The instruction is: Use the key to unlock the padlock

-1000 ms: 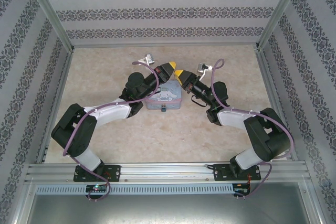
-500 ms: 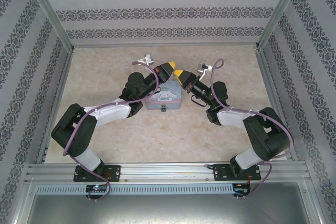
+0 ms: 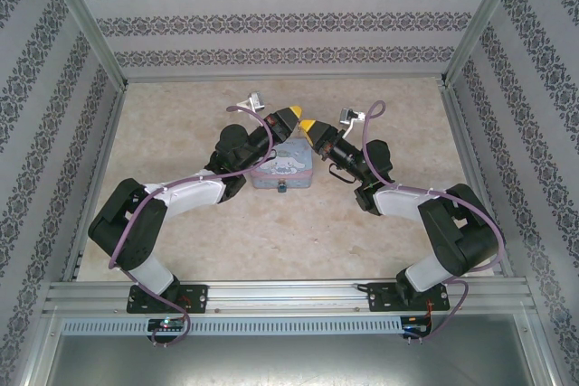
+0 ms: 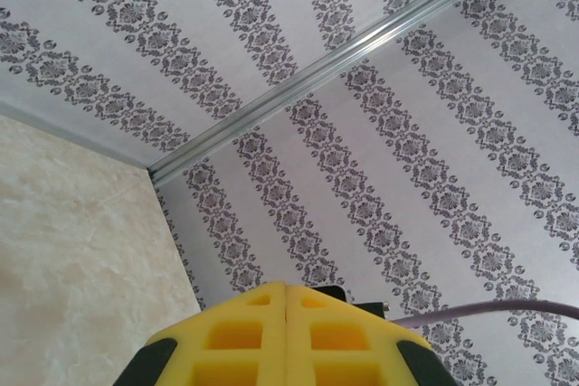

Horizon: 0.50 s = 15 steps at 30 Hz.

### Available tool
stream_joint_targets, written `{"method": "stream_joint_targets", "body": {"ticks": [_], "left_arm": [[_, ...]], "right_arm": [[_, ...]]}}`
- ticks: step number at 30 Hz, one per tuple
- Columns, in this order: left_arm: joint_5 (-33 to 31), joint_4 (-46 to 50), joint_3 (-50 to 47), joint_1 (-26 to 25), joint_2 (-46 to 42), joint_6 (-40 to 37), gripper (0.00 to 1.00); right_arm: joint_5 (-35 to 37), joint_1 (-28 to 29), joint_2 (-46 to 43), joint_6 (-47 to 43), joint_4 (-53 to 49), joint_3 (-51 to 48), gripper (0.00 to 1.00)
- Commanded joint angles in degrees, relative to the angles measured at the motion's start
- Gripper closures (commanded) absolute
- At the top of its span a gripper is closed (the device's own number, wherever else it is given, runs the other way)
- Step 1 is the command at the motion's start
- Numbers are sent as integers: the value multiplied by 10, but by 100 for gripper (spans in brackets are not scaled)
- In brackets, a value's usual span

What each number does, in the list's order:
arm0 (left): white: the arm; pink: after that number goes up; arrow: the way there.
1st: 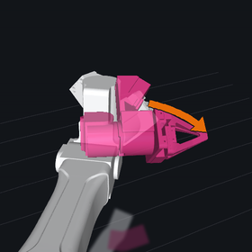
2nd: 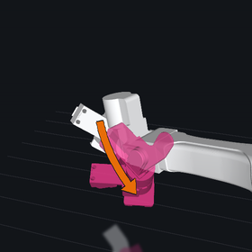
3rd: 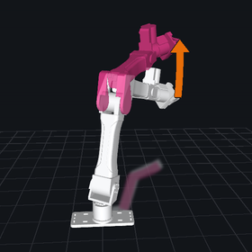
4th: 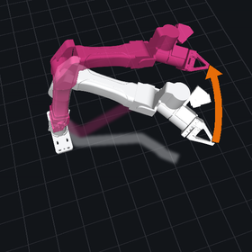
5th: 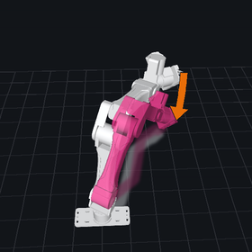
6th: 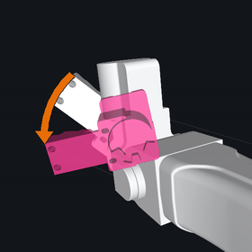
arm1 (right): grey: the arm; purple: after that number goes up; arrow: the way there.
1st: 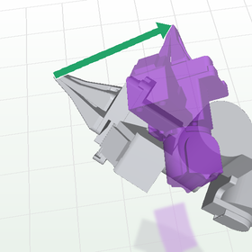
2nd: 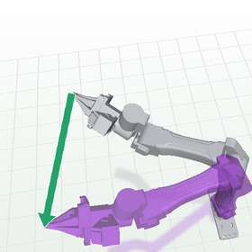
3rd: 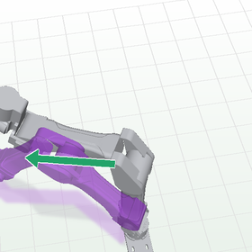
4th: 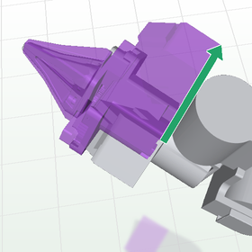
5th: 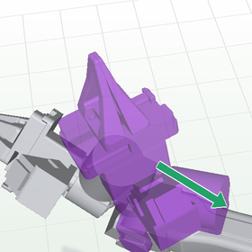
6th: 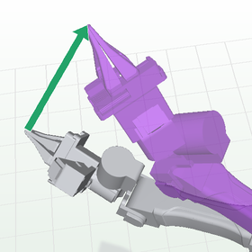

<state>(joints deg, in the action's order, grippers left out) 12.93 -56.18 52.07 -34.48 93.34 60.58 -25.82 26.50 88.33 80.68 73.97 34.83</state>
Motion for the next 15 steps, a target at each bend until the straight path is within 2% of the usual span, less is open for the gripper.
{"method": "stream_joint_targets", "body": {"ticks": [1,4,10,13,15], "left_arm": [[9,-29,-8,0,4,8,100],[7,-18,-7,1,1,10,100],[-21,56,-31,17,-64,-6,42],[-26,135,-47,25,-124,-30,29],[-29,209,-56,27,-167,-57,25]], "right_arm": [[-5,3,7,-8,27,18,100],[0,1,6,-9,28,10,100],[-4,-16,1,-12,22,-22,100],[-14,-25,-2,-16,11,-32,100],[-27,-32,-5,-21,-5,-35,100]]}}
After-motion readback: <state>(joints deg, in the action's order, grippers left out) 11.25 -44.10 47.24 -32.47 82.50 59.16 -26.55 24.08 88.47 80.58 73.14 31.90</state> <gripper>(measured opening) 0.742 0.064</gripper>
